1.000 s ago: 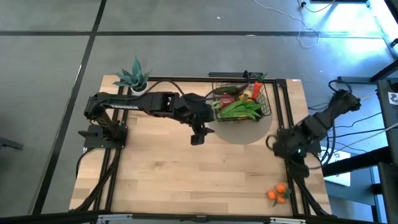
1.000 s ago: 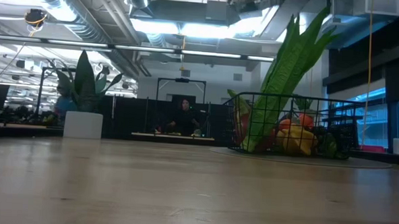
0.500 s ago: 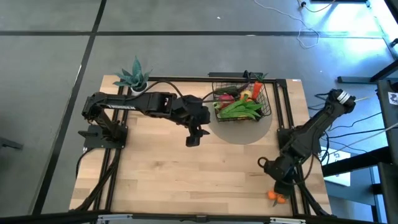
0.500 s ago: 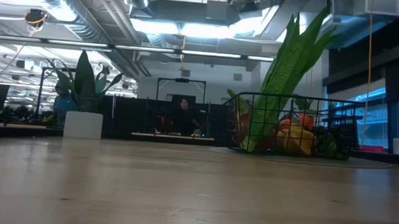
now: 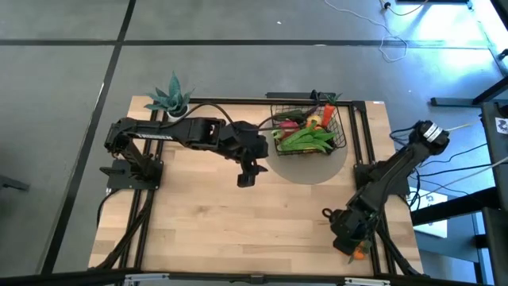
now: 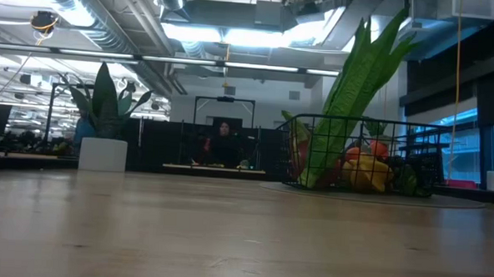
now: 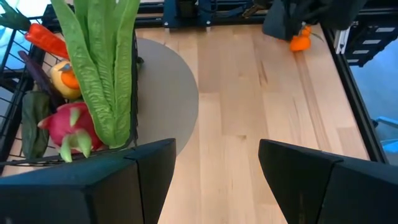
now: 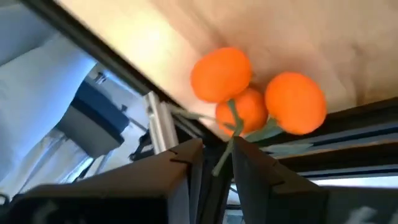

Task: Build produce basket
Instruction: Put the tangerines into the black wire basket

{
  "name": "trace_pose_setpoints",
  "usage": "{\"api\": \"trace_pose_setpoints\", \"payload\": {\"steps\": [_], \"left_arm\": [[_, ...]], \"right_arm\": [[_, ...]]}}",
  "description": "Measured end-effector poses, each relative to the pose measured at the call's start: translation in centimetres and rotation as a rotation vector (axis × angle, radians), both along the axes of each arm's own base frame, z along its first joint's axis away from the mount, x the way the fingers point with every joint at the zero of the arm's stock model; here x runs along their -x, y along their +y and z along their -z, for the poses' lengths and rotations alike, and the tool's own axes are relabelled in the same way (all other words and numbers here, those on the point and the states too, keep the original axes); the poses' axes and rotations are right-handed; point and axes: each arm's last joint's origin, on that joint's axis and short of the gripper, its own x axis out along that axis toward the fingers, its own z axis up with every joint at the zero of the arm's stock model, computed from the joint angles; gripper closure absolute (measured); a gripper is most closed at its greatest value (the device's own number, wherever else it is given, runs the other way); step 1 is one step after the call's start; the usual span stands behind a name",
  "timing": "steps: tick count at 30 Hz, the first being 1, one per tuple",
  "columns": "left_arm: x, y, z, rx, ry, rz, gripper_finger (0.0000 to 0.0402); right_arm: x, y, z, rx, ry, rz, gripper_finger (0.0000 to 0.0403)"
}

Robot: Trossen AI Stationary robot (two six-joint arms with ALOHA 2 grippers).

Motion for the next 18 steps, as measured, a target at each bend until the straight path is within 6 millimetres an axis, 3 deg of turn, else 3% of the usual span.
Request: {"api": "trace_pose_setpoints", "payload": {"steps": [9,18], "left_arm": [[0.0,0.0,0.0,0.014,0.0,-0.011,0.0183],[0.0,0.0,0.0,0.015,0.0,-0.011,0.0183]], "right_arm": [[-0.1,0.9,2.2,0.027,0.127,-0.038,0.0324],[-0.3,1.3,2.6,-0.019,0.15,-0.056,0.0324]]}}
